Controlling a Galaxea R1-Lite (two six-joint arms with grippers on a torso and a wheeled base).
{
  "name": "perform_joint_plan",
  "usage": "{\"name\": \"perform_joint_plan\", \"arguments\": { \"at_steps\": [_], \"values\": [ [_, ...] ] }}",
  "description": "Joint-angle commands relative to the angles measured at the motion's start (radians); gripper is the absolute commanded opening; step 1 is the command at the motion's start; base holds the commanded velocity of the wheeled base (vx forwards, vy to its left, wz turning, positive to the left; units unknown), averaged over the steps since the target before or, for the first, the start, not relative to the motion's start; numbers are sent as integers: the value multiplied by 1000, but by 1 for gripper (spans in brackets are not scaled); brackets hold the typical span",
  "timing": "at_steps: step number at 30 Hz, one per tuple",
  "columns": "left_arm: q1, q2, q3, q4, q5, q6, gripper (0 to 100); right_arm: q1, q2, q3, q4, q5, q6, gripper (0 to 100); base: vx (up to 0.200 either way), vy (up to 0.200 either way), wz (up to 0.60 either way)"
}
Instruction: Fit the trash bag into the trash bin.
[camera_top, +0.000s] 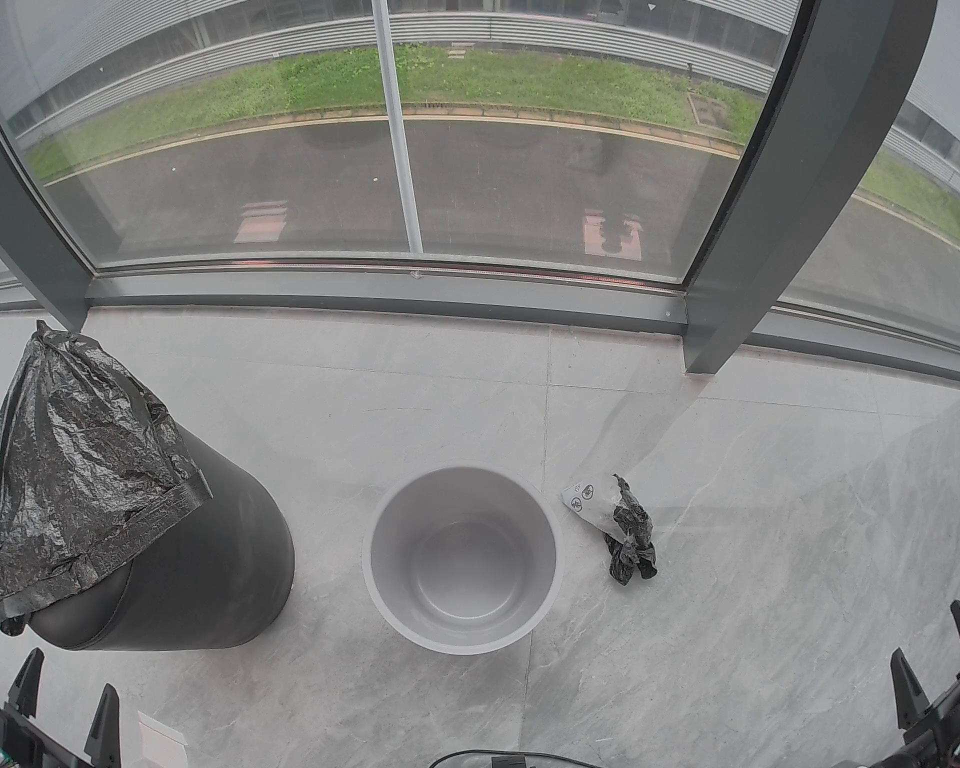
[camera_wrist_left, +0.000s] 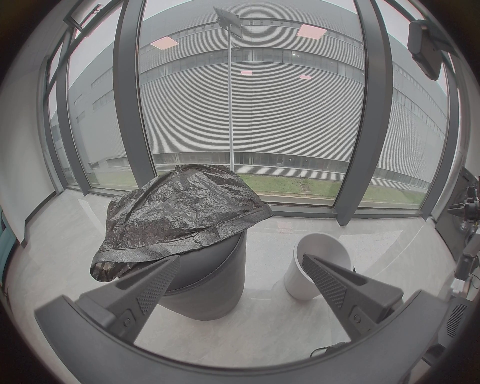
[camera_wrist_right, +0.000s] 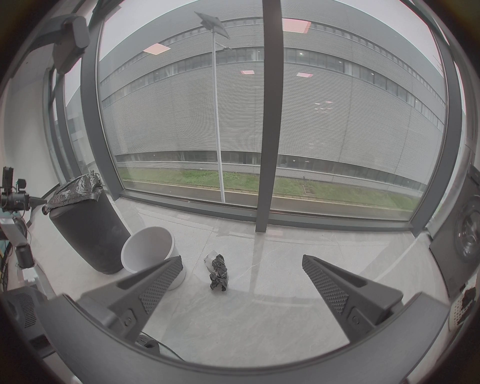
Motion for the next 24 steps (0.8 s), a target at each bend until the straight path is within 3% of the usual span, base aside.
{"name": "perform_joint_plan", "arguments": {
  "at_steps": [1, 2, 3, 4, 5, 7, 9, 10, 13, 15, 16, 17, 18, 20, 24],
  "values": [
    [-11, 41, -212, -24, 34, -23, 100, 0, -16, 18, -14, 13, -8, 100, 0, 0, 0],
    [-11, 41, -212, -24, 34, -23, 100, 0, -16, 18, -14, 13, -8, 100, 0, 0, 0],
    [-24, 100, -311, 1, 36, -49, 100, 2, -15, -19, -31, 28, 32, 100, 0, 0, 0],
    [-41, 167, -389, 43, 39, -56, 100, 16, 59, -231, -61, 80, 208, 100, 0, 0, 0],
    [-44, 187, -401, 50, 34, -54, 100, 16, 108, -321, -48, 92, 282, 100, 0, 0, 0],
    [-46, 219, -389, 45, 28, -46, 100, 16, 196, -432, -5, 112, 317, 100, 0, 0, 0],
    [-46, 229, -381, 39, 24, -45, 100, 19, 235, -452, 2, 129, 297, 100, 0, 0, 0],
    [-50, 261, -366, 10, -1, -45, 100, 17, 320, -461, -10, 178, 252, 100, 0, 0, 0],
    [-52, 347, -369, -12, -22, -22, 100, 29, 478, -461, -114, 191, 251, 100, 0, 0, 0],
    [-52, 397, -378, -15, -22, 26, 100, 54, 556, -461, -183, 189, 263, 100, 0, 0, 0],
    [-50, 459, -390, -19, -21, 105, 100, 91, 639, -461, -265, 189, 303, 100, 0, 0, 0],
    [-50, 459, -390, -19, -21, 105, 100, 91, 639, -461, -265, 189, 303, 100, 0, 0, 0],
    [-50, 532, -409, -19, -21, 239, 100, 138, 740, -459, -384, 188, 368, 100, 0, 0, 0],
    [-52, 604, -418, -21, -19, 371, 100, 154, 829, -450, -475, 184, 397, 100, 0, 0, 0],
    [-77, 721, -413, -47, -12, 514, 100, 175, 998, -441, -594, 140, 415, 100, 0, 0, 0]
  ]
}}
